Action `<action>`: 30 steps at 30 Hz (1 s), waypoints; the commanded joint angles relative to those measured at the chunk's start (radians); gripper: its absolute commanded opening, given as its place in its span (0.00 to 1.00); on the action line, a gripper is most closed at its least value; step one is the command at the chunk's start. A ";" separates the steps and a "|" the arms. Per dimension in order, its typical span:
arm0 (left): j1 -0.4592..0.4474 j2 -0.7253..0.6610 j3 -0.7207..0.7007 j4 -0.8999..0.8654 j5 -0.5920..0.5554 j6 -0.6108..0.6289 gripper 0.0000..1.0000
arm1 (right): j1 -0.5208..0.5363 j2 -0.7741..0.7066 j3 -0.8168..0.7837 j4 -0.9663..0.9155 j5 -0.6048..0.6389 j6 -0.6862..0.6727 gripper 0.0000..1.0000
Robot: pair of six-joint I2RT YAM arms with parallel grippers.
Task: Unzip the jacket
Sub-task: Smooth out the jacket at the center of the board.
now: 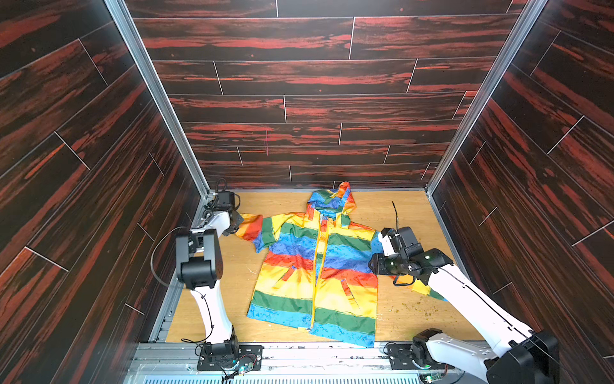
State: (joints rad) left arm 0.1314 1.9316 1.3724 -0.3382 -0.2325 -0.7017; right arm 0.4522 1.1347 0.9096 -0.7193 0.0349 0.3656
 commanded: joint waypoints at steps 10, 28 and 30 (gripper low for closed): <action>0.027 -0.508 -0.474 -0.004 -0.353 -0.130 0.00 | 0.055 -0.008 0.041 -0.024 -0.016 0.011 0.55; 0.062 -0.731 -0.582 0.233 -0.008 -0.002 0.78 | -0.108 0.374 0.180 0.264 -0.115 -0.005 0.60; 0.057 -0.667 -0.556 0.255 0.140 0.001 0.67 | -0.156 0.484 0.230 0.327 -0.169 0.005 0.56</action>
State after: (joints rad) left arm 0.1913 1.2041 0.8085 -0.1810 -0.3630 -0.7322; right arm 0.3504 1.5047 1.0916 -0.5133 -0.0345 0.3653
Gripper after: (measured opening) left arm 0.691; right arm 0.568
